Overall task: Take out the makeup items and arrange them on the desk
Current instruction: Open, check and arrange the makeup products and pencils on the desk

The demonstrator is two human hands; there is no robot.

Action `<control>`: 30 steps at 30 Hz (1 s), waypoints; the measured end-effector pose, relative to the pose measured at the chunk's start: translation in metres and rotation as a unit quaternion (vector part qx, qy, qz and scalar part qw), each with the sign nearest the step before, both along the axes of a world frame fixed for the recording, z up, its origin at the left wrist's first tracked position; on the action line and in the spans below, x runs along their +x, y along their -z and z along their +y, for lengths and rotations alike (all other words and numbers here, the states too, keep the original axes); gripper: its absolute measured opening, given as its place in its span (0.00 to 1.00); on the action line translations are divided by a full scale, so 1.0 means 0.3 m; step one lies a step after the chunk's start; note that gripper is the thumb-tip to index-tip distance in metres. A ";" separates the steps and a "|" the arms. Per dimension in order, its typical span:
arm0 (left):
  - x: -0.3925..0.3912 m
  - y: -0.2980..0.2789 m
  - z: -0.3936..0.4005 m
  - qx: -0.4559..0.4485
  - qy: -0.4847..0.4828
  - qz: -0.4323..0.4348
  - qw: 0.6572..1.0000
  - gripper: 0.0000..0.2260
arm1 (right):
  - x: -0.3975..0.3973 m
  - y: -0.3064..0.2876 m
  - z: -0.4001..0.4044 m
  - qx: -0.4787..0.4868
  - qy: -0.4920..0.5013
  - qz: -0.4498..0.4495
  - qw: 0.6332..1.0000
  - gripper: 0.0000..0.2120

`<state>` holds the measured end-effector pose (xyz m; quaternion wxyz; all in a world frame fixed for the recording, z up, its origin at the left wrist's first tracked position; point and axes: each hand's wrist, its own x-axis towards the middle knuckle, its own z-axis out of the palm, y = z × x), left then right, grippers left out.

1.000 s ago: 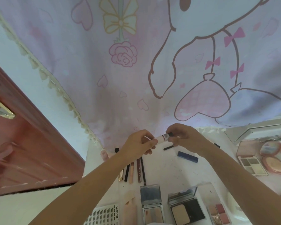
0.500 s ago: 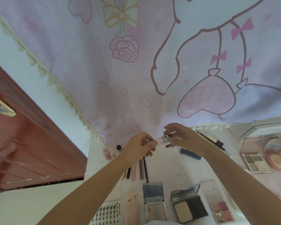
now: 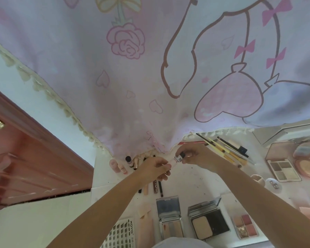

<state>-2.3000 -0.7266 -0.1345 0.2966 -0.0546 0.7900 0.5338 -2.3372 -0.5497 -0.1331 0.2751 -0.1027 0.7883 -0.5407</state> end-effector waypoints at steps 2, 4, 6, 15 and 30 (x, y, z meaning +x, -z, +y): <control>-0.006 0.026 0.001 -0.008 -0.001 -0.016 1.000 0.10 | -0.005 0.023 -0.005 0.003 0.001 -0.009 1.000 0.18; -0.014 0.053 0.001 -0.032 -0.001 -0.021 0.999 0.10 | -0.010 0.046 -0.011 0.013 -0.002 -0.021 1.000 0.18; -0.020 0.084 0.001 -0.068 0.013 -0.015 0.998 0.11 | -0.016 0.072 -0.016 0.029 0.000 -0.036 0.999 0.17; 0.000 0.178 -0.015 -0.149 0.109 0.045 0.982 0.11 | -0.017 0.143 -0.070 0.074 0.007 -0.078 0.994 0.17; 0.134 0.279 -0.287 -0.198 -0.350 0.071 0.913 0.04 | 0.082 0.446 -0.174 0.449 -0.178 0.144 0.863 0.47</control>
